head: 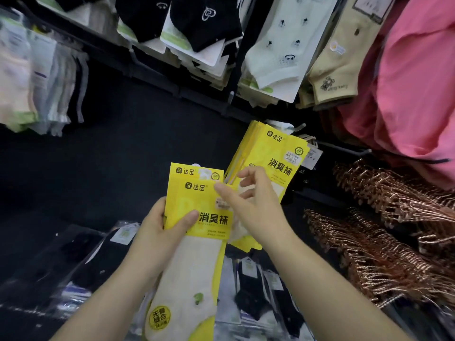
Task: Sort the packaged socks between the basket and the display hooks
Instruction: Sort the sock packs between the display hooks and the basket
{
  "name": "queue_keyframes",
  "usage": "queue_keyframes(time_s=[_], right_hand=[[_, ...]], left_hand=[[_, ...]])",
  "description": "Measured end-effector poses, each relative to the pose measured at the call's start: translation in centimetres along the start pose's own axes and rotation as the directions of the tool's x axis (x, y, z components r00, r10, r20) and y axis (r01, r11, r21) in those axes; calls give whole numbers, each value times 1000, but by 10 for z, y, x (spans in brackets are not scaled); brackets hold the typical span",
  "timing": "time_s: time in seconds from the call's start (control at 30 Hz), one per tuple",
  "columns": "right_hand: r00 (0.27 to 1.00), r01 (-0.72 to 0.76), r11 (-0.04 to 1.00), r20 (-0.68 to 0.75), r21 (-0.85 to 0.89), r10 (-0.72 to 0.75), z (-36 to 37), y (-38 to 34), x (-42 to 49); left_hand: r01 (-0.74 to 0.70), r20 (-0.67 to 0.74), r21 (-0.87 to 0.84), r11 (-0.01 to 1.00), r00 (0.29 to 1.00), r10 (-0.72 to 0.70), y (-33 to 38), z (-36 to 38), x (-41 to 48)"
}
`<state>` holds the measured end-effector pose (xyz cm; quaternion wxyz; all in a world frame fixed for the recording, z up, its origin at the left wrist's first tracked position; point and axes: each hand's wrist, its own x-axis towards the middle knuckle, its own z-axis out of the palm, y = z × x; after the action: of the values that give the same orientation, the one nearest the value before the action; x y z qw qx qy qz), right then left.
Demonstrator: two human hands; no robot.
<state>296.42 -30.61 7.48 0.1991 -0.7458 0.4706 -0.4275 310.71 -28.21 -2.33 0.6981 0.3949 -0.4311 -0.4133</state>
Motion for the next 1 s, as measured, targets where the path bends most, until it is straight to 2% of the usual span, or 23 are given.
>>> queue_keyframes(time_s=[0.1,0.2,0.33,0.4,0.5,0.6,0.67,0.8,1.0], right_hand=[[999,-4,999,37,-31,5,4,0,-1],[989,-77,993,134,91,64,-5,0,3],[988,-105,980,132,168,83,-16,1,6],[992,-113,969,79,218,98,-24,3,8],[986,-94,951,-106,295,130,-43,7,13],[940,-52,926,-296,375,172,-65,6,23],[914,-29,924,-365,381,179,-75,1,32],[888,28,949,-444,314,121,-83,-13,60],[902,7,963,-418,268,110,-85,-12,91]], left_hand=[[-16,20,-31,999,1000,17,-1,5,-2],[13,51,-105,994,999,-8,-6,4,-2],[48,75,-187,981,997,-34,-12,2,1],[21,39,-182,983,999,-14,-13,3,3],[-30,-28,-156,987,999,26,-11,-1,6],[-71,-58,-68,995,996,67,-6,-12,10],[-97,-87,14,995,991,98,-4,-19,12],[-82,-125,111,990,987,96,-4,-28,13],[-46,-102,161,986,993,63,-1,-26,11]])
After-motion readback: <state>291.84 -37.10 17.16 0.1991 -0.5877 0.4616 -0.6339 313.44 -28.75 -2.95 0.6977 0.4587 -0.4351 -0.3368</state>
